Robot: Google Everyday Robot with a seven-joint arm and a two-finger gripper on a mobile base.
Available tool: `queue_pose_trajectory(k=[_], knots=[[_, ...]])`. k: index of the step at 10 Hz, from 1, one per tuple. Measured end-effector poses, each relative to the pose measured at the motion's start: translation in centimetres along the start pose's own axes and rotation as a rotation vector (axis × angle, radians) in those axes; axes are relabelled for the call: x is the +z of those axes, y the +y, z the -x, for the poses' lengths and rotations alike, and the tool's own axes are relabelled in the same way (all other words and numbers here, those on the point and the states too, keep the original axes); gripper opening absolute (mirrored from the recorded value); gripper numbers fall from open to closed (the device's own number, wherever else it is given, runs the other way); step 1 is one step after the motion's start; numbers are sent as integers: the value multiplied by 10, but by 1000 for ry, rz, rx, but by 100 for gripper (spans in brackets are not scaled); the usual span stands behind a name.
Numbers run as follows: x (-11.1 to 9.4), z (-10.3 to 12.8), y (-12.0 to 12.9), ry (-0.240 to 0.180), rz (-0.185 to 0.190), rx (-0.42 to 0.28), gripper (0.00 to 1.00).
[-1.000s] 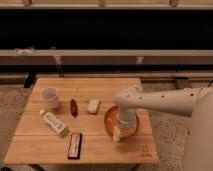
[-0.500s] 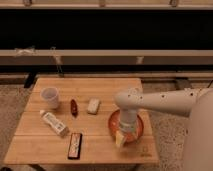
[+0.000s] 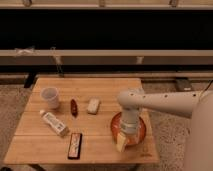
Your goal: Push the ceramic bowl across the table
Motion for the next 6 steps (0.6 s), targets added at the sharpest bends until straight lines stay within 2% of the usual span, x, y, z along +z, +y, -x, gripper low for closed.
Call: queue_pose_trajectory(k=[1, 2, 3, 4, 5, 6], knots=[[-11, -3, 3, -49, 14, -7, 72], [-27, -4, 8, -126, 26, -16, 72], [-46, -7, 8, -232, 42, -18, 72], [-56, -6, 6, -297, 50, -20, 72], [-64, -5, 6, -340, 54, -25, 72], [-65, -5, 6, -344, 54, -24, 72]])
